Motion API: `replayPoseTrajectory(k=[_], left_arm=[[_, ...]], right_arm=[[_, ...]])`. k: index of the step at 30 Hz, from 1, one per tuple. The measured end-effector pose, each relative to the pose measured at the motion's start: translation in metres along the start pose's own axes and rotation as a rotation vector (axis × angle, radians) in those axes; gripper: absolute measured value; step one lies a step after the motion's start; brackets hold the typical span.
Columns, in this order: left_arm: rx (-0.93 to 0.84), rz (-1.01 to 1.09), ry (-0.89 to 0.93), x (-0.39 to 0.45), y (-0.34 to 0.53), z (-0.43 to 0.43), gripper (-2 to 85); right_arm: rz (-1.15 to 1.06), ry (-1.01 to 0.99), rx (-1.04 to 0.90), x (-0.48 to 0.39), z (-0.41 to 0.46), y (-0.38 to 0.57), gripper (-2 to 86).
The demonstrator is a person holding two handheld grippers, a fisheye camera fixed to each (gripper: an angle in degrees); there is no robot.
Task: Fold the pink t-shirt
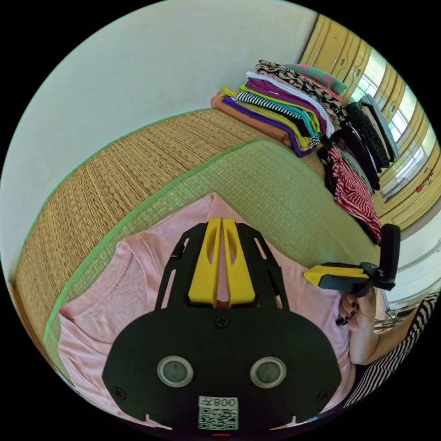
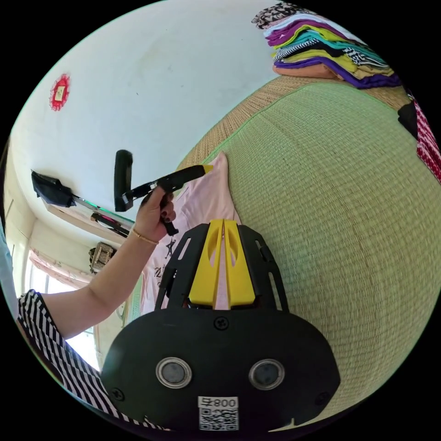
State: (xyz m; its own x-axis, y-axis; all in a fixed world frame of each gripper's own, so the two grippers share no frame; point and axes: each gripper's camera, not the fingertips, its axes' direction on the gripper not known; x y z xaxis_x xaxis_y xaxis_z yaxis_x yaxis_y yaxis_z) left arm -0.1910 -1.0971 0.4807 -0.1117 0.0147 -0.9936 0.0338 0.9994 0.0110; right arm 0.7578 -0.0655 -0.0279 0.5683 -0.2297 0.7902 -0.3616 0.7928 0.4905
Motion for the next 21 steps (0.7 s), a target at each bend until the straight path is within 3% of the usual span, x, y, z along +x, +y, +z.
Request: replayPoseTrajectory(k=[3,7,11,15,21], left_arm=[[0.028,-0.003,-0.001,-0.003,0.037,-0.036,0.1],[-0.081,-0.091,-0.002,-0.028,0.09,-0.056,0.1],[0.064,-0.204,0.09,-0.054,0.136,-0.117,0.1],[0.076,-0.266,0.078,-0.062,0.193,-0.162,0.2],[0.106,-0.526,0.025,-0.088,0.338,-0.25,0.4]], right_arm=[[0.038,-0.039,0.015,0.01,0.0,-0.001,0.1],[0.086,-0.113,0.018,0.024,0.004,-0.002,0.1],[0.137,-0.199,-0.011,0.038,0.011,-0.005,0.1],[0.182,-0.279,0.0,0.048,0.018,-0.005,0.0],[0.279,-0.487,0.034,0.069,0.032,0.0,0.1]])
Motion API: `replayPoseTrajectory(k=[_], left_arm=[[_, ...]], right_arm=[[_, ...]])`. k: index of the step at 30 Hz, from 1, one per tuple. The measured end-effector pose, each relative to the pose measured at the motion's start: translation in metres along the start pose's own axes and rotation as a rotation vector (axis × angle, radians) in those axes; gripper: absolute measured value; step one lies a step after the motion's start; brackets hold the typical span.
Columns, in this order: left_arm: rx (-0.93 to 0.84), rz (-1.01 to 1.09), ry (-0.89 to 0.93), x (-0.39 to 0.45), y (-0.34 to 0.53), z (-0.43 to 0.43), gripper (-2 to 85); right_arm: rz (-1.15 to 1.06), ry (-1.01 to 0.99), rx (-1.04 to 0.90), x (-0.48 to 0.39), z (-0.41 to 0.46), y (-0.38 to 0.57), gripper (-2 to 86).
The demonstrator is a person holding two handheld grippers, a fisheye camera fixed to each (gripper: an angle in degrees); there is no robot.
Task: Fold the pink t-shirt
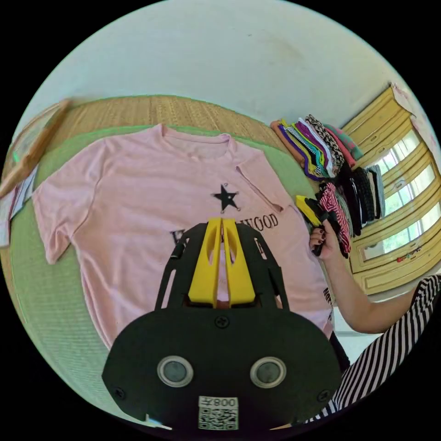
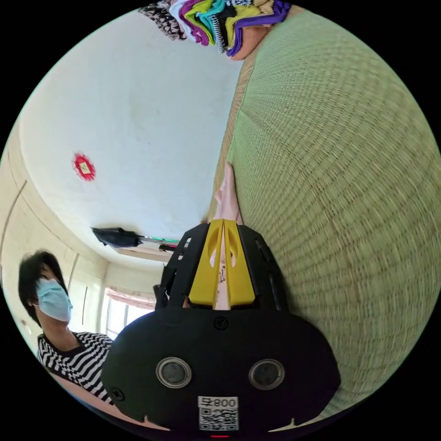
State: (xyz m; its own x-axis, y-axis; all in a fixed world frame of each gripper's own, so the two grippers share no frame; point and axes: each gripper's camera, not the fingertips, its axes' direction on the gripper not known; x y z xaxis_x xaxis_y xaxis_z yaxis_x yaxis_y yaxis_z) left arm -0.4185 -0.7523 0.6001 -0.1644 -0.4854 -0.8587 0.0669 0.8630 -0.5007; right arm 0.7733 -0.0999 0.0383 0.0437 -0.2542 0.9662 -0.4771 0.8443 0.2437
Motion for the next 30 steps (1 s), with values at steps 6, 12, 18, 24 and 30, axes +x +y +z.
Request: replayPoseTrajectory(k=[6,12,18,24,30], left_arm=[[0.158,-0.379,-0.063,-0.105,0.092,-0.111,2.2],[0.268,-0.603,0.044,-0.2,0.121,-0.165,7.1],[0.329,-0.732,0.107,-0.263,0.141,-0.194,7.8],[0.332,-0.669,0.132,-0.298,0.161,-0.219,3.1],[0.412,-0.601,0.2,-0.326,0.192,-0.242,0.7]], right_arm=[[0.004,0.042,-0.009,0.002,0.023,0.01,0.2],[-0.17,0.18,-0.113,-0.038,0.075,0.032,1.6],[-0.318,0.246,-0.279,-0.07,0.158,0.067,5.0],[-0.437,0.302,-0.464,-0.088,0.269,0.105,7.4],[-0.636,0.406,-0.701,-0.121,0.427,0.152,8.3]])
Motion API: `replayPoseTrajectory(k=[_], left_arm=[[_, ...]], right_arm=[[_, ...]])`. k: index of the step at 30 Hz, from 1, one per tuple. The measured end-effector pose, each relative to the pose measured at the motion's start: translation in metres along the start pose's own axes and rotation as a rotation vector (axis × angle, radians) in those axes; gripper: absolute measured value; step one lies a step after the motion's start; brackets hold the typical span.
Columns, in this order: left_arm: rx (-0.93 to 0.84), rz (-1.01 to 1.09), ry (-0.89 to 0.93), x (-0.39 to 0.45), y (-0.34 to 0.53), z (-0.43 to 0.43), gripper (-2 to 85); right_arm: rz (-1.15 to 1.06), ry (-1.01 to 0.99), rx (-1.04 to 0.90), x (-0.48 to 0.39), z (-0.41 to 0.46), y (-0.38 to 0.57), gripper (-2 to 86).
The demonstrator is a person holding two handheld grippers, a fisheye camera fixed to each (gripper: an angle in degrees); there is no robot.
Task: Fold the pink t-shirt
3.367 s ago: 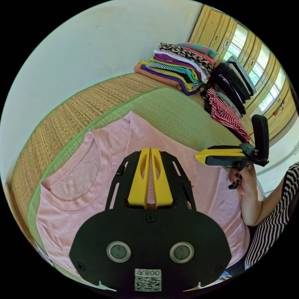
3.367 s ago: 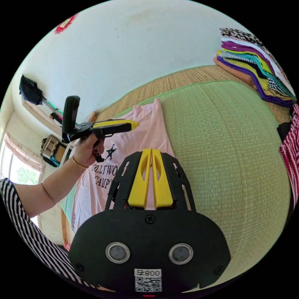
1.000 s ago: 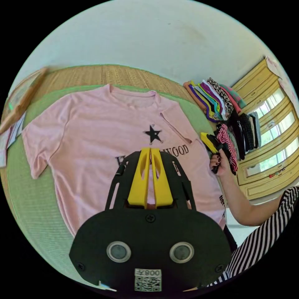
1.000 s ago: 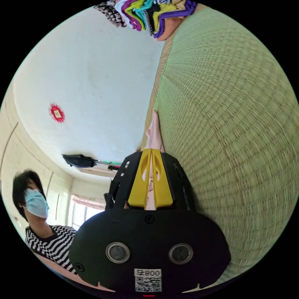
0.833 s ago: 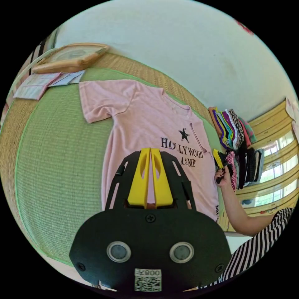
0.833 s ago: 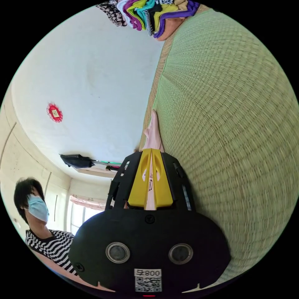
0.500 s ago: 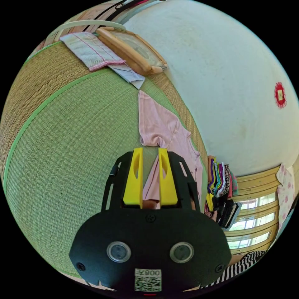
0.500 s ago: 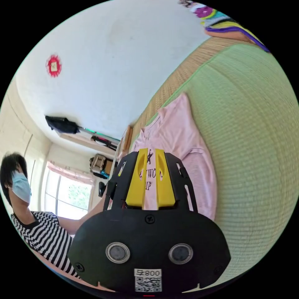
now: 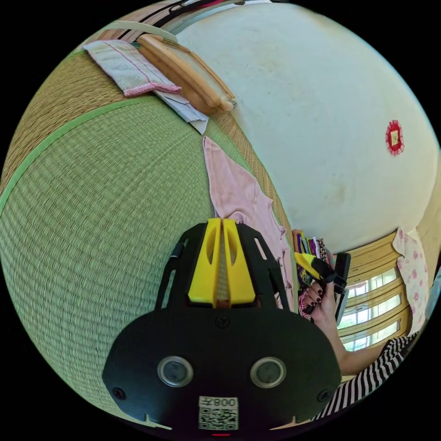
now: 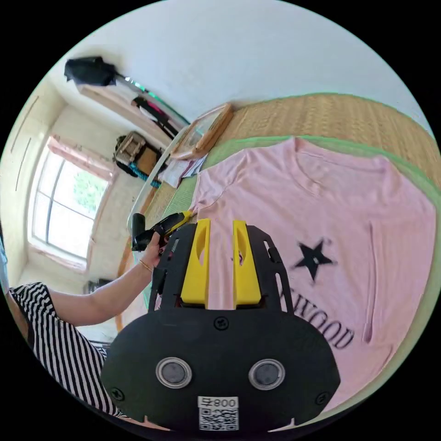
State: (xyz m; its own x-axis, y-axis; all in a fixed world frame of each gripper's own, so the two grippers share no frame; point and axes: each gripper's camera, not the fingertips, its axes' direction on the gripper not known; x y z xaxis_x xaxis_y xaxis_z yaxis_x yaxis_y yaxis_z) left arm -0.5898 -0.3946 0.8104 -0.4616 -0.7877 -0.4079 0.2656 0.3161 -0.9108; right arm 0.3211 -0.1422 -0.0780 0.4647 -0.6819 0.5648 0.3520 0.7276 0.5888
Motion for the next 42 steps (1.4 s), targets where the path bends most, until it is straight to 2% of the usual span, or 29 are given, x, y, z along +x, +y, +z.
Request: replayPoseTrajectory(k=[6,8,17,24,33,42], left_arm=[[0.008,-0.015,0.063,-0.021,-0.002,-0.03,0.2],[0.008,-0.012,0.067,-0.025,-0.002,-0.04,0.2],[0.009,-0.013,0.102,-0.035,0.003,-0.067,0.1],[0.01,-0.014,0.107,-0.032,0.012,-0.076,0.2],[0.01,-0.013,0.104,-0.017,0.033,-0.074,0.3],[-0.042,0.035,0.035,0.023,0.061,-0.055,0.4]], right_arm=[[-0.198,0.094,-0.18,-0.081,0.133,-0.094,8.5],[-0.253,0.208,-0.238,-0.107,0.184,-0.123,8.6],[-0.352,0.525,-0.315,-0.157,0.313,-0.174,7.6],[-0.345,0.569,-0.258,-0.157,0.332,-0.187,3.1],[-0.192,0.331,-0.237,-0.116,0.301,-0.214,1.2],[-0.041,0.133,-0.158,-0.052,0.224,-0.219,1.0]])
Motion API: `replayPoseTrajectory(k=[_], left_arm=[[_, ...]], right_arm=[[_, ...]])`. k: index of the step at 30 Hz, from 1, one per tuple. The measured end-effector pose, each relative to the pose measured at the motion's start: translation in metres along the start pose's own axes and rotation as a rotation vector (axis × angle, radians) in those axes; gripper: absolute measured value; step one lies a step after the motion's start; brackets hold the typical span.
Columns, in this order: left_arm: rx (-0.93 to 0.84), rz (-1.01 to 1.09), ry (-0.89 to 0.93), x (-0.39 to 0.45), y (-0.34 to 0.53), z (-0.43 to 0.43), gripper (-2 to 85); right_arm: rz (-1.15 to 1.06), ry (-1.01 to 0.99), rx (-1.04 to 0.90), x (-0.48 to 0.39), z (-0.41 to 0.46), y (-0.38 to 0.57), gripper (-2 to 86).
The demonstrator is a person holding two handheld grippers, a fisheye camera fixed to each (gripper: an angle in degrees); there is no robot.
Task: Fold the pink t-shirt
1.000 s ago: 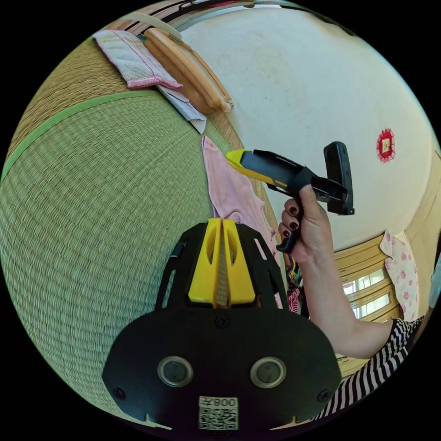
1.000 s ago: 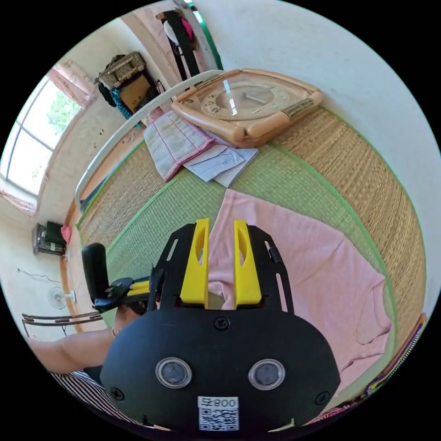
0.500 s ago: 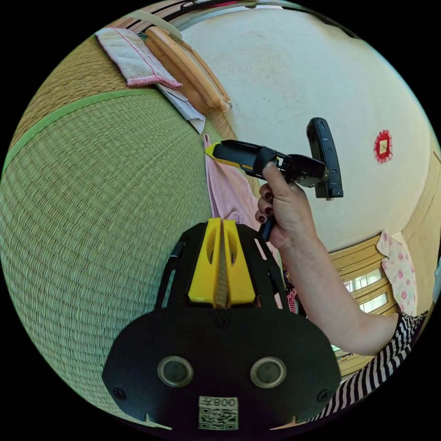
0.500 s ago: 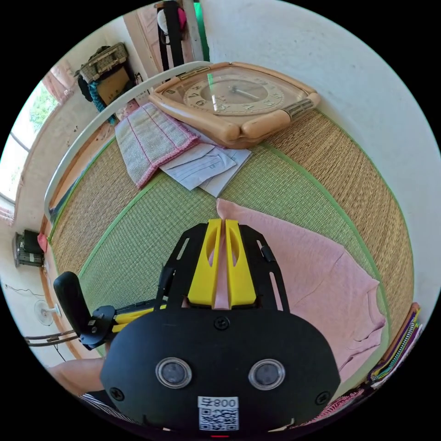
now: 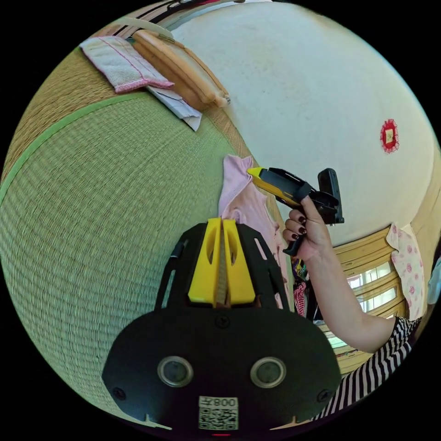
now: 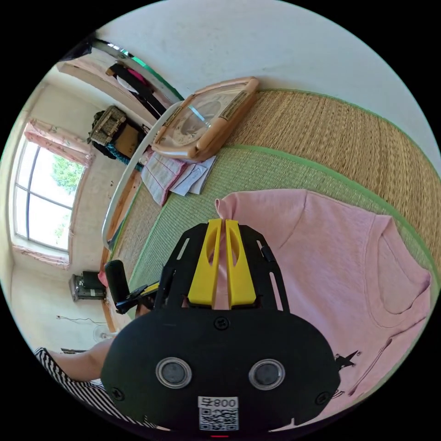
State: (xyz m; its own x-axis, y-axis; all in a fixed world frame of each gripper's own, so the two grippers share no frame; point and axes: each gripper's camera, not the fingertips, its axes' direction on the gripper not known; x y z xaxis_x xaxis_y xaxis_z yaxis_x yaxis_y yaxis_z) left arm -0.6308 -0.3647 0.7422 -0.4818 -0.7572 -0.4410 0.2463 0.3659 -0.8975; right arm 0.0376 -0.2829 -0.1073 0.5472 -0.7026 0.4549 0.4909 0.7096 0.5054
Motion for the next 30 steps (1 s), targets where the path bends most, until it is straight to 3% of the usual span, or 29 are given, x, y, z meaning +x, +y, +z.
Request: replayPoseTrajectory(k=[10,19,23,30], left_arm=[[-0.106,0.541,-0.281,0.155,0.048,0.055,0.4],[-0.196,0.889,-0.519,0.241,0.121,0.132,0.6],[-0.332,0.924,-0.552,0.254,0.149,0.172,0.8],[-0.273,0.81,-0.549,0.26,0.158,0.183,1.5]], right_arm=[[0.164,-0.348,0.159,0.119,-0.084,0.037,1.1],[0.287,-0.472,0.177,0.198,-0.111,0.072,1.2],[0.32,-0.431,0.157,0.218,-0.119,0.077,1.3],[0.302,-0.393,0.146,0.233,-0.137,0.081,1.5]])
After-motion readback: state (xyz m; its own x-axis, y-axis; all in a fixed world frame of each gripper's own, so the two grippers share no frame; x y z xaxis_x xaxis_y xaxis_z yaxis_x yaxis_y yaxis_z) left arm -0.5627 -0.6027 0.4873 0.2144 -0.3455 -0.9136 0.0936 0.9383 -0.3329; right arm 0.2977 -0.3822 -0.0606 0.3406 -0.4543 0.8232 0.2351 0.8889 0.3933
